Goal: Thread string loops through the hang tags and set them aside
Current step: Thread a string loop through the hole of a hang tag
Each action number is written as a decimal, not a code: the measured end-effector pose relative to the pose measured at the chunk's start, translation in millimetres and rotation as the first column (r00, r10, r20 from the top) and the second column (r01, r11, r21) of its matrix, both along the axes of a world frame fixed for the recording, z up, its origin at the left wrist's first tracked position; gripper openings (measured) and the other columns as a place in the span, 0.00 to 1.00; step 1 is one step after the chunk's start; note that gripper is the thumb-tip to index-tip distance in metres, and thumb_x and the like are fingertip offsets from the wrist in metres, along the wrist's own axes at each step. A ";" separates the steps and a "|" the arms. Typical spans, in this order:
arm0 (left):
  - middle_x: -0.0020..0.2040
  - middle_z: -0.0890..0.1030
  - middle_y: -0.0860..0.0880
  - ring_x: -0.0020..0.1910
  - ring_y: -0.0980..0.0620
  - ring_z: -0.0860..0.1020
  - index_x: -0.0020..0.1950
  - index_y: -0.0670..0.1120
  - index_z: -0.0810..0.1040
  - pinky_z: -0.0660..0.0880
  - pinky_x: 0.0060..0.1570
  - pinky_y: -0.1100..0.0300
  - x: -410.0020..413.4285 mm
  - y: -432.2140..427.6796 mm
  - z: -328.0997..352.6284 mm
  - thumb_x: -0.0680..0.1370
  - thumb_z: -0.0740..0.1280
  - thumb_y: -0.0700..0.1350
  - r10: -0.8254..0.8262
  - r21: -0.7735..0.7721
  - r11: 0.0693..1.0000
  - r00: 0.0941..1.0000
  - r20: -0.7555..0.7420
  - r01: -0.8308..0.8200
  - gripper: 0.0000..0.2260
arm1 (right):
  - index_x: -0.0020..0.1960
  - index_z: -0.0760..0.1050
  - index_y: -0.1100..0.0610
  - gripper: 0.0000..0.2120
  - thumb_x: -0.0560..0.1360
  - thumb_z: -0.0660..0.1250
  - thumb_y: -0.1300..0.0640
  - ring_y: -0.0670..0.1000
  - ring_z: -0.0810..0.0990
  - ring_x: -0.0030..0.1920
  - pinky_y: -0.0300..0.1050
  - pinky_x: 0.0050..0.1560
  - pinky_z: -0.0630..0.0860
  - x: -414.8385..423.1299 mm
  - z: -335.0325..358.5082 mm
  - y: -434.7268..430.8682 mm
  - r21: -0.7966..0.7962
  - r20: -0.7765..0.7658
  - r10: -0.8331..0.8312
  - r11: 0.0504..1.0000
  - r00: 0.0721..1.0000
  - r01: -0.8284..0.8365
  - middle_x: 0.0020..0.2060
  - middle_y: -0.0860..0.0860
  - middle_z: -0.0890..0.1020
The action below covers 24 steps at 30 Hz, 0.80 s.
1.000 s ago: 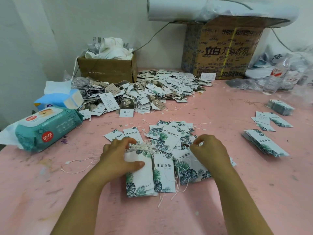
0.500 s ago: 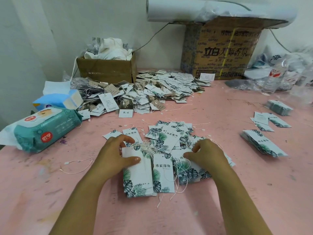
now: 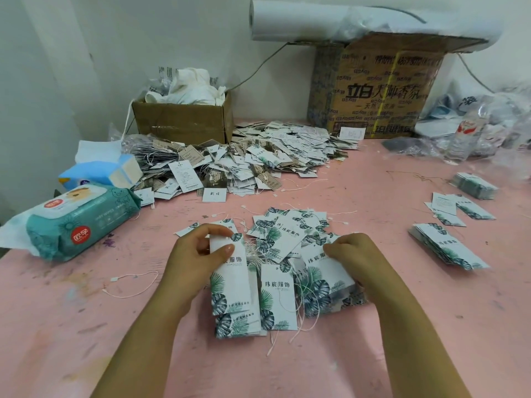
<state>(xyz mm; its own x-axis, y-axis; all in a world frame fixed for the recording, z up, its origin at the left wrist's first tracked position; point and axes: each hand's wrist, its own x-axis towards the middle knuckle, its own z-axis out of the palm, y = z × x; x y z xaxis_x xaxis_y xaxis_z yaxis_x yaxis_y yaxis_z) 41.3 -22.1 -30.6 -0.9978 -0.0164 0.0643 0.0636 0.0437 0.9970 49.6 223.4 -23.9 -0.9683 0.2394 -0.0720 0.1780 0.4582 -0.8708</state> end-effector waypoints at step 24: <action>0.37 0.84 0.47 0.34 0.48 0.82 0.44 0.48 0.71 0.78 0.31 0.53 9.4 26.1 0.5 0.72 0.70 0.35 -0.023 -0.016 1.000 0.999 -0.026 0.022 0.11 | 0.33 0.70 0.58 0.13 0.75 0.67 0.57 0.45 0.63 0.24 0.36 0.27 0.61 9.9 -0.9 -62.0 -0.129 -0.185 0.281 0.943 0.942 -0.307 0.26 0.52 0.68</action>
